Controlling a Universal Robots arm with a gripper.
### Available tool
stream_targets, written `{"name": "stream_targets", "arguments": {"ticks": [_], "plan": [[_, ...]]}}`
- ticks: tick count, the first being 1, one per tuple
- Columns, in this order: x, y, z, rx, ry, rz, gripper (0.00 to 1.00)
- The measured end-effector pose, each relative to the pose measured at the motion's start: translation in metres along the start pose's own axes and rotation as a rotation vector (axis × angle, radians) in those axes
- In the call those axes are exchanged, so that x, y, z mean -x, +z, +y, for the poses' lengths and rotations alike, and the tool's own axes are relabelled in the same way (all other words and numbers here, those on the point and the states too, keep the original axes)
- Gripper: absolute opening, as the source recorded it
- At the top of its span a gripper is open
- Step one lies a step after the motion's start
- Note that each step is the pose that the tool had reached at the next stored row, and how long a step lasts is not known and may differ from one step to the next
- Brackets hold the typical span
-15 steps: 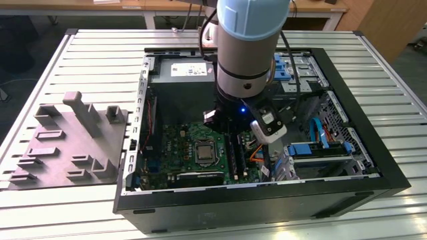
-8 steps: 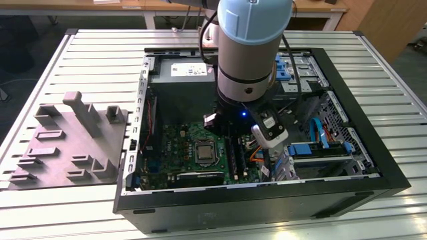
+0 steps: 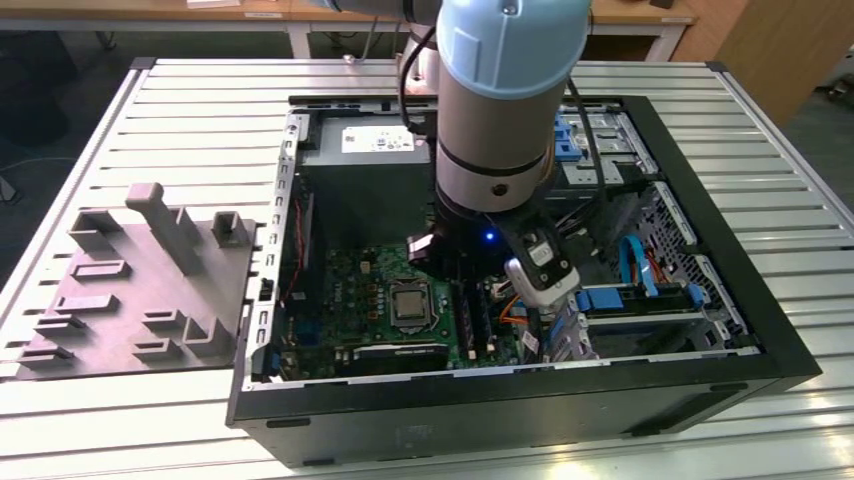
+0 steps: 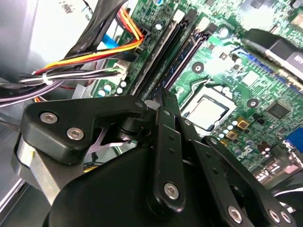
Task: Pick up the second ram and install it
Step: 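Press down the second ram until it locks into place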
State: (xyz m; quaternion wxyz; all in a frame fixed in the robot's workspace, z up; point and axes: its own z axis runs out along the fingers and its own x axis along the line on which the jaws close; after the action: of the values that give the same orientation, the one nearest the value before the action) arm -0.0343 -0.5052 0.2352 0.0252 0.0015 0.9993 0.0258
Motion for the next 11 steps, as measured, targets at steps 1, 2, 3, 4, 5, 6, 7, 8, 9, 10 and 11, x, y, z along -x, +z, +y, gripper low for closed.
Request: {"name": "stream_targets", "arguments": {"ticks": [1,2,3,4,5,6,7,8,9,10,11], "plan": [[0.0000,0.0000,-0.0008,-0.0002,0.000,0.0001,0.10],[0.0000,-0.0001,-0.0017,-0.0003,0.000,0.0000,0.10],[0.0000,-0.0001,-0.0025,-0.0005,0.000,0.0000,0.10],[0.0000,-0.0002,-0.0034,-0.0006,0.000,0.0000,0.10],[0.0000,-0.0002,-0.0043,-0.0007,0.000,0.0000,0.10],[0.0000,-0.0003,-0.0051,-0.0008,0.000,0.0000,0.10],[0.0000,-0.0003,-0.0060,-0.0009,0.000,0.0000,0.10],[0.0000,-0.0003,-0.0068,-0.0008,0.000,0.0000,0.10],[0.0001,-0.0004,-0.0077,-0.0009,0.000,0.0000,0.10],[0.0001,-0.0004,-0.0085,-0.0009,0.000,0.0000,0.10],[0.0001,-0.0005,-0.0093,-0.0010,0.000,0.0001,0.10]]}}
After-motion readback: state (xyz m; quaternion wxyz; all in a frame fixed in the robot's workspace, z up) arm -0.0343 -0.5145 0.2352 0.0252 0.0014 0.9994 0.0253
